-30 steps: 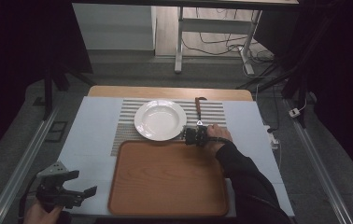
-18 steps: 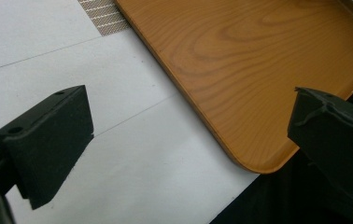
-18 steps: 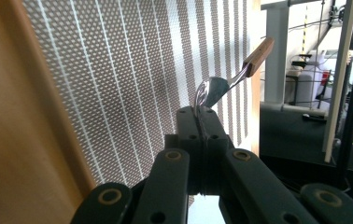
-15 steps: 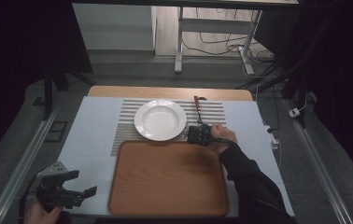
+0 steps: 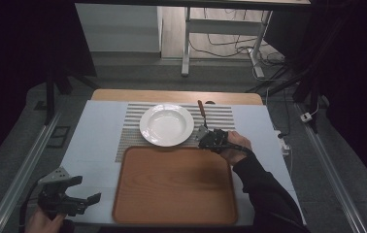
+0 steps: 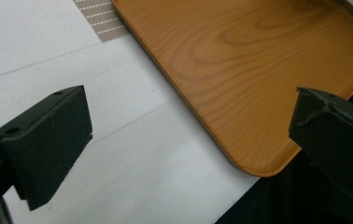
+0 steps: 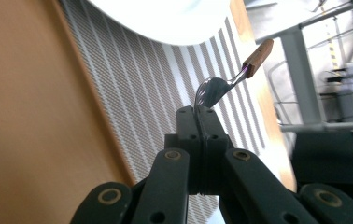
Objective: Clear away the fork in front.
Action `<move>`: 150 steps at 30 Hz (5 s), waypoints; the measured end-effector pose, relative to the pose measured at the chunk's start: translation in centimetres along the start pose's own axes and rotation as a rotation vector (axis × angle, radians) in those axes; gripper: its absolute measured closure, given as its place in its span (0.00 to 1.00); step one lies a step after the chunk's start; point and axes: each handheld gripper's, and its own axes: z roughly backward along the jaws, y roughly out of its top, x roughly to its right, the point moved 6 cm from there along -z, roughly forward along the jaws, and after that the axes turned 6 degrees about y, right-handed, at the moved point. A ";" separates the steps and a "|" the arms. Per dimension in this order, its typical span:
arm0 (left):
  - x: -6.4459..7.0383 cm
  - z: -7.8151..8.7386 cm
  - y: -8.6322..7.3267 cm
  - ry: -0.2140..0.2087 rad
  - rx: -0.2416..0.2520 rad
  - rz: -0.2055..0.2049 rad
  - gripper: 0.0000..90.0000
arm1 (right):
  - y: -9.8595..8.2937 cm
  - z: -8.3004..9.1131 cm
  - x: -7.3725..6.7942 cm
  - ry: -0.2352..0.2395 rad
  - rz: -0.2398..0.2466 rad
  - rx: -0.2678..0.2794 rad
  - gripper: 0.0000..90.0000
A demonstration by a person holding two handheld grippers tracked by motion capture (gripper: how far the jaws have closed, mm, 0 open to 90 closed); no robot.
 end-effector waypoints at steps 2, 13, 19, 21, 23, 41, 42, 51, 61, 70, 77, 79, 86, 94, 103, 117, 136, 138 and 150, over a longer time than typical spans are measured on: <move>0.0 0.0 0.0 -0.001 0.003 0.000 0.00 | 0.0 0.6 -0.1 0.018 -0.029 0.036 1.00; -0.1 -0.1 0.5 -0.042 0.017 -0.020 0.00 | -0.2 3.8 -0.8 0.173 -0.212 0.217 1.00; 0.1 -0.4 0.8 -0.080 0.018 -0.027 0.00 | -0.4 5.2 -1.1 0.267 -0.286 0.321 1.00; 0.2 -0.5 1.0 -0.085 0.022 -0.030 0.00 | -0.4 5.7 -1.3 0.293 -0.313 0.344 1.00; 0.2 -0.5 1.0 -0.086 0.024 -0.029 0.00 | -0.5 6.1 -1.6 0.318 -0.332 0.373 1.00; 1.8 -2.4 3.5 -0.119 0.028 -0.131 0.00 | -0.2 9.4 -4.1 0.503 -0.361 0.518 1.00; 1.9 -2.5 3.7 -0.130 0.031 -0.134 0.00 | -0.3 9.6 -4.5 0.521 -0.360 0.527 1.00; 3.3 -3.9 6.1 -0.151 0.003 -0.222 0.00 | -0.2 10.7 -5.9 0.613 -0.361 0.568 1.00; 4.8 -6.1 8.6 -0.162 -0.021 -0.324 0.00 | 0.0 12.4 -7.8 0.728 -0.345 0.620 1.00; 6.3 -8.5 10.1 -0.214 -0.058 -0.456 0.00 | 0.3 13.5 -9.0 0.809 -0.320 0.652 1.00; 7.4 -10.1 11.0 -0.261 -0.071 -0.564 0.02 | 0.6 14.3 -9.7 0.862 -0.288 0.674 1.00; 7.8 -10.4 11.1 -0.271 -0.078 -0.599 0.05 | 0.8 14.5 -9.9 0.876 -0.275 0.684 1.00; 9.0 -10.8 10.9 -0.298 -0.085 -0.748 0.26 | 1.1 15.0 -10.7 0.920 -0.223 0.693 1.00; 10.1 -10.5 10.0 -0.342 -0.092 -0.876 0.55 | 1.2 15.4 -11.2 0.947 -0.164 0.692 1.00; 11.4 -10.3 8.4 -0.447 -0.153 -1.004 0.80 | 1.2 15.5 -11.9 0.992 -0.111 0.689 1.00; 11.4 -10.1 7.5 -0.522 -0.244 -0.975 0.89 | 1.0 14.3 -11.2 0.910 -0.208 0.667 0.76; 9.7 -9.6 6.4 -0.309 -0.343 -0.668 0.89 | -1.6 12.4 -10.0 0.599 -0.495 0.498 0.31; 9.5 -9.6 6.2 -0.289 -0.358 -0.640 0.89 | -1.9 12.4 -10.1 0.578 -0.510 0.487 0.27; 7.9 -9.5 5.1 -0.155 -0.396 -0.410 0.89 | -4.2 12.7 -10.0 0.481 -0.586 0.432 0.09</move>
